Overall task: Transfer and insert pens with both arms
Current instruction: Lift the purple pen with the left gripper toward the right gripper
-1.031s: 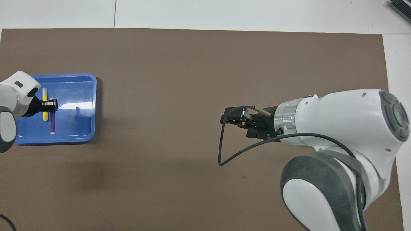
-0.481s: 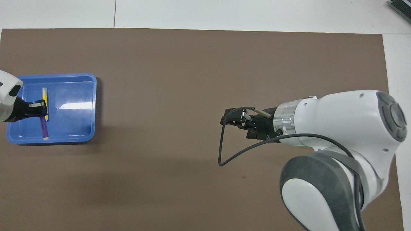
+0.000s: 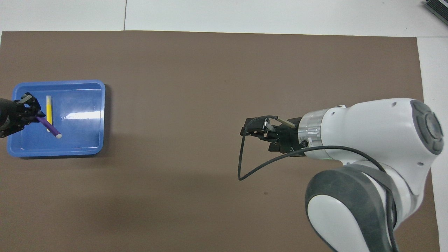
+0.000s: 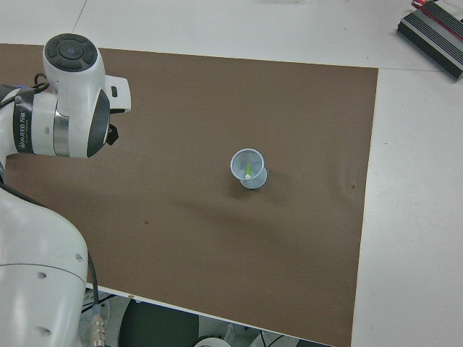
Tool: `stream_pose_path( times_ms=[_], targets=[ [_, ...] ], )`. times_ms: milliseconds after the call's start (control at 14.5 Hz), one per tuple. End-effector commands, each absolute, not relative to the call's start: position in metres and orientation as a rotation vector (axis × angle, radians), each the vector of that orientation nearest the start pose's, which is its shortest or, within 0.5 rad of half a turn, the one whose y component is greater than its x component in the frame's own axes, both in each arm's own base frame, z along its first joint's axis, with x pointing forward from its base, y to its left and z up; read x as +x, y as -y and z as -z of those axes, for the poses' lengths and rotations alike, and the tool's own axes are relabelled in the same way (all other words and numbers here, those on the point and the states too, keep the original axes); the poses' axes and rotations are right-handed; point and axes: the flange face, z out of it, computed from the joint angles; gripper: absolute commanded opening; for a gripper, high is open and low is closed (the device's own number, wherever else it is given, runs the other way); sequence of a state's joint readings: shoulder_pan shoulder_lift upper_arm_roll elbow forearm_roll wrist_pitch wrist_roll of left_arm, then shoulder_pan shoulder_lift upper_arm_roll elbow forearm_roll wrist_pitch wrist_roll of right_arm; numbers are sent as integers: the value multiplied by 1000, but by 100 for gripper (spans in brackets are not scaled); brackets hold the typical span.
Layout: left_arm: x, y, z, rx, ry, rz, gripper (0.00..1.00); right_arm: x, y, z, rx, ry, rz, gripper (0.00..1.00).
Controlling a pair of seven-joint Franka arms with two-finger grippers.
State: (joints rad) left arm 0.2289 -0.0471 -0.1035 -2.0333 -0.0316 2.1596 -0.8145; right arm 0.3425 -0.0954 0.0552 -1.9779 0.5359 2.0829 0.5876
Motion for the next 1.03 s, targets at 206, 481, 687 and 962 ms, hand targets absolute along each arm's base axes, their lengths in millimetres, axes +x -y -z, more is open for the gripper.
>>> stream_pose_path(
  times_ms=[206,481,687,962],
  targets=[
    [535,-31,-502,-2692,1852,178,12,495,-235,-536,-2525,-600,-77,100],
    [525,44,-505,-2633,1960,136,12,496,-239,-538,-2468,-627,-69,100],
    [517,99,-508,-2604,2023,115,12,498,-240,-538,-2452,-649,-67,100],
    [499,150,-520,-2586,2077,105,12,497,-240,-537,-2435,-671,-72,100]
  ],
)
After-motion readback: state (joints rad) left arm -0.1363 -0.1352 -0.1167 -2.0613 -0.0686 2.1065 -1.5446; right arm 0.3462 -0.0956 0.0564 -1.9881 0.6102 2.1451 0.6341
